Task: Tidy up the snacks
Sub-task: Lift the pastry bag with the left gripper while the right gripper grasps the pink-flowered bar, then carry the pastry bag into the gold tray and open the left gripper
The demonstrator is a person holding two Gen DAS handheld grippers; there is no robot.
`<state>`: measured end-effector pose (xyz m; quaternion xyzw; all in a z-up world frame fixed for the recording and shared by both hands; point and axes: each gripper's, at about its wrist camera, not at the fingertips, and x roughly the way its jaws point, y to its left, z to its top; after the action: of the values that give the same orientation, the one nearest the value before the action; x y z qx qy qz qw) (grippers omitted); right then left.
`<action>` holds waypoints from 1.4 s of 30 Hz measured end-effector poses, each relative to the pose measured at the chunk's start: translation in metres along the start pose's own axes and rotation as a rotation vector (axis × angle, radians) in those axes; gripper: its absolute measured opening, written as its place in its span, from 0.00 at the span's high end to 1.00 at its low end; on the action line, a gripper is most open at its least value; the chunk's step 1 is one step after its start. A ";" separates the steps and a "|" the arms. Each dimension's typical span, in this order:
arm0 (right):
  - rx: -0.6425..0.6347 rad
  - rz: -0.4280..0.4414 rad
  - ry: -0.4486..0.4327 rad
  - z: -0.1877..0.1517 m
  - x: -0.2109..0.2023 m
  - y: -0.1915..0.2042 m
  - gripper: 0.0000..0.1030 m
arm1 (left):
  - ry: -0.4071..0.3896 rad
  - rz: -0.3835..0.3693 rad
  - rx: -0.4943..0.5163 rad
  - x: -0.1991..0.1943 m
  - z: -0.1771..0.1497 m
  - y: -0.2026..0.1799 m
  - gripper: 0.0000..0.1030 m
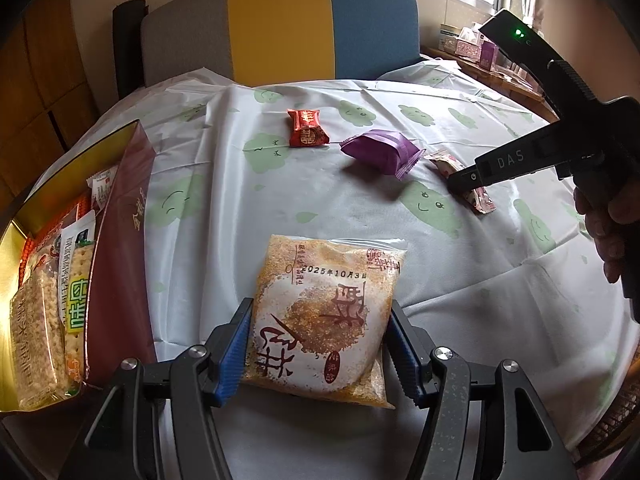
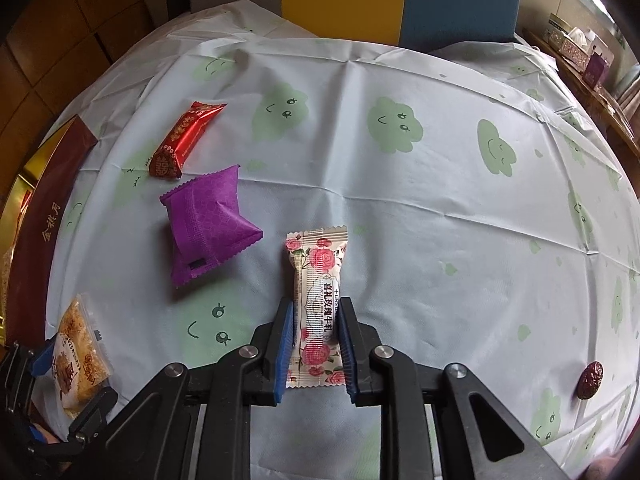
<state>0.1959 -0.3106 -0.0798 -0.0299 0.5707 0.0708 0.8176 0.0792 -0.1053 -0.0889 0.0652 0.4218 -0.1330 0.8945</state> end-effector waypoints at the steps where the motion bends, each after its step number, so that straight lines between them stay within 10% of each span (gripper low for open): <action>1: 0.003 0.004 0.000 0.000 0.000 -0.001 0.79 | 0.000 0.001 0.000 0.000 0.000 0.000 0.37; 42: -0.123 -0.090 -0.038 -0.005 0.001 0.014 0.78 | 0.032 -0.053 0.034 -0.033 0.005 -0.007 0.41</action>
<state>0.1890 -0.2970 -0.0819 -0.1043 0.5477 0.0696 0.8272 0.0609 -0.1070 -0.0607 0.0713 0.4352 -0.1627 0.8826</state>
